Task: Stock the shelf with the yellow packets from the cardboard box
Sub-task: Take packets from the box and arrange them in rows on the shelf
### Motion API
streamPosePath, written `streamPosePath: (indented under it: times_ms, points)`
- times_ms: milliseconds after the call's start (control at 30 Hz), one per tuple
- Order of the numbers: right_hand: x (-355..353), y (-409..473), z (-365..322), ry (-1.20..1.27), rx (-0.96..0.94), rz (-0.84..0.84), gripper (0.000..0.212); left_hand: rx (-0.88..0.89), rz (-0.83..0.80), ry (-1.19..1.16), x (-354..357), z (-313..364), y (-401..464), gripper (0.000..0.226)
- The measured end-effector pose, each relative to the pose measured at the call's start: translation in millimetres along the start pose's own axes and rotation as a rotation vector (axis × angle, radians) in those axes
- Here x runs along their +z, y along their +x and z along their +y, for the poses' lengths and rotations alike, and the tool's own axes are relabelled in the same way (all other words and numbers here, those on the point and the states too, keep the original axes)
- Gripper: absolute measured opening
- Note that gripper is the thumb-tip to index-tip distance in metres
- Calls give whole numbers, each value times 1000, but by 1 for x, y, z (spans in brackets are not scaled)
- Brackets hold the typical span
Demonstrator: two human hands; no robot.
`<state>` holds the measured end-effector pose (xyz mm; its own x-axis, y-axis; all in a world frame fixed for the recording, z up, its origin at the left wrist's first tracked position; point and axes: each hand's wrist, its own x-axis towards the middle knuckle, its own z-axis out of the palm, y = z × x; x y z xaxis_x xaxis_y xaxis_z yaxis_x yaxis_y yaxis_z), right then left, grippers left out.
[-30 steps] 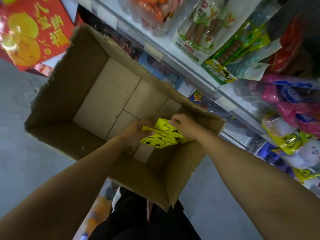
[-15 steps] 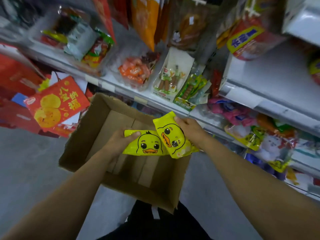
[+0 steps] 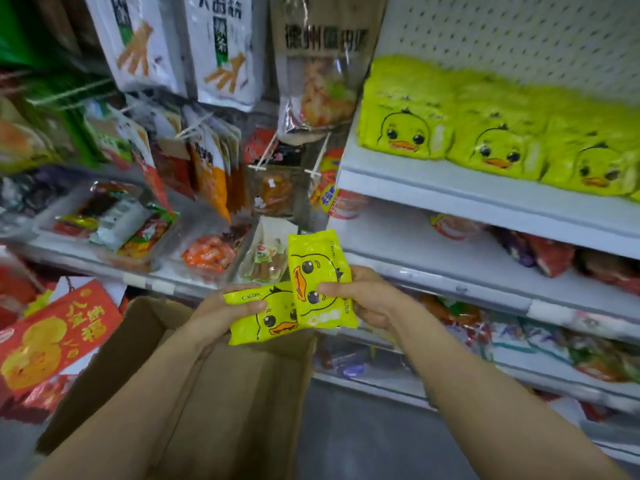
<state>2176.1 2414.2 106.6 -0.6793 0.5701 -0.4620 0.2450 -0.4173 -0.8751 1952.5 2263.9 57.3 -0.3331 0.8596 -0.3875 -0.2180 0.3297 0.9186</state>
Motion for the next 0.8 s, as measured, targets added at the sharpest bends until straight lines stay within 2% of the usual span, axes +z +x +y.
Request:
streamPosePath:
  times_ms: [67,133,200,300,500,667,800]
  points:
    - [-23,-26,-16,0,-48,6,45,19,-18,4,23,16,-2,66]
    - [-48,-52,-33,-58,-103,26,34,56,-55,47,48,33,-4,76]
    - [-75,-78,-50,-141,-162,76,32,98,-66,31,77,52,-8,67]
    - [-115,-111,-75,-226,-263,140,45,122,-47,-50,124,78,-14,59]
    - [-185,-160,-114,-294,-401,220,40,245,-38,-127,205,121,-25,39]
    - [-231,-181,-145,-307,-492,306,46,343,-45,-96,245,154,-32,59]
    - [-251,-179,-173,-274,-537,342,55,396,-77,-39,263,182,-30,36]
